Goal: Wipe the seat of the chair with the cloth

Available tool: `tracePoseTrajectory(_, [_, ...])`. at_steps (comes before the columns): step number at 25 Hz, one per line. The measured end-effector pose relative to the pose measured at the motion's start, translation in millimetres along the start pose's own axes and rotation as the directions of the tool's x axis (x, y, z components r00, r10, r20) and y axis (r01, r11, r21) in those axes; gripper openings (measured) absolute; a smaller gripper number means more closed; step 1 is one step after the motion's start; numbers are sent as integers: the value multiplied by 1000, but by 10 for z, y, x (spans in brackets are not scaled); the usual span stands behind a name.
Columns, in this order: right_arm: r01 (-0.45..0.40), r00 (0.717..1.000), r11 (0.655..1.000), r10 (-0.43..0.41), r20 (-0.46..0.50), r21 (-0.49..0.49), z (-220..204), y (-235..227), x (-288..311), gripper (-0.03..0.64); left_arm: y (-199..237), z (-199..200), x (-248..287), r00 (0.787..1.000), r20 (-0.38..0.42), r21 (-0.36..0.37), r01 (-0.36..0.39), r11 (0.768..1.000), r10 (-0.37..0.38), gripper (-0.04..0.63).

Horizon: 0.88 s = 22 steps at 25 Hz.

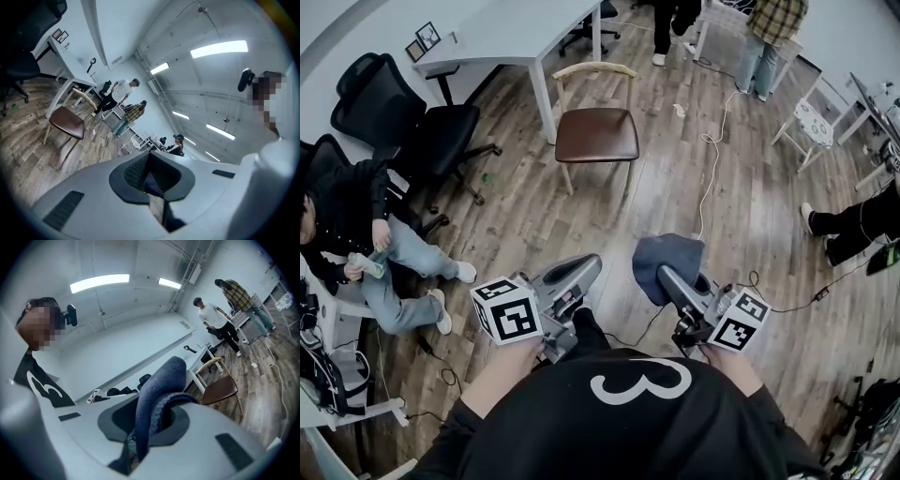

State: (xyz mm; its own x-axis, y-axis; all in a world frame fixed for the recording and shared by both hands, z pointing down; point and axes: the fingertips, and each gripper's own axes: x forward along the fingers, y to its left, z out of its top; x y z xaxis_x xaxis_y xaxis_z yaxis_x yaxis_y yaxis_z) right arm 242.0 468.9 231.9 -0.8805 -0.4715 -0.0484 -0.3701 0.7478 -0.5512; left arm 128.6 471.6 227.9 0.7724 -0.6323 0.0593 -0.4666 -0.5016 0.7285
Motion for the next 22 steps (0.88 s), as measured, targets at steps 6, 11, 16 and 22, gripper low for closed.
tracePoseTrajectory(6, [36,999,995,-33,-38,92,34,-666,691,43,789,491,279,998,-45,-42,-51,998,49,14])
tracePoseTrajectory(11, [60,995,992,-50,-89,114,63,-1018,1421,43,1514,1001,257,993,-69,-48,-95,994,91,14])
tracePoseTrajectory(16, [99,988,986,-80,-135,136,97,-1399,1987,43,2172,1414,237,991,-69,-126,-120,985,112,14])
tracePoseTrajectory(22, [102,981,981,-71,-180,167,158,-1771,2474,43,2686,1744,432,988,-76,-202,-144,969,131,14])
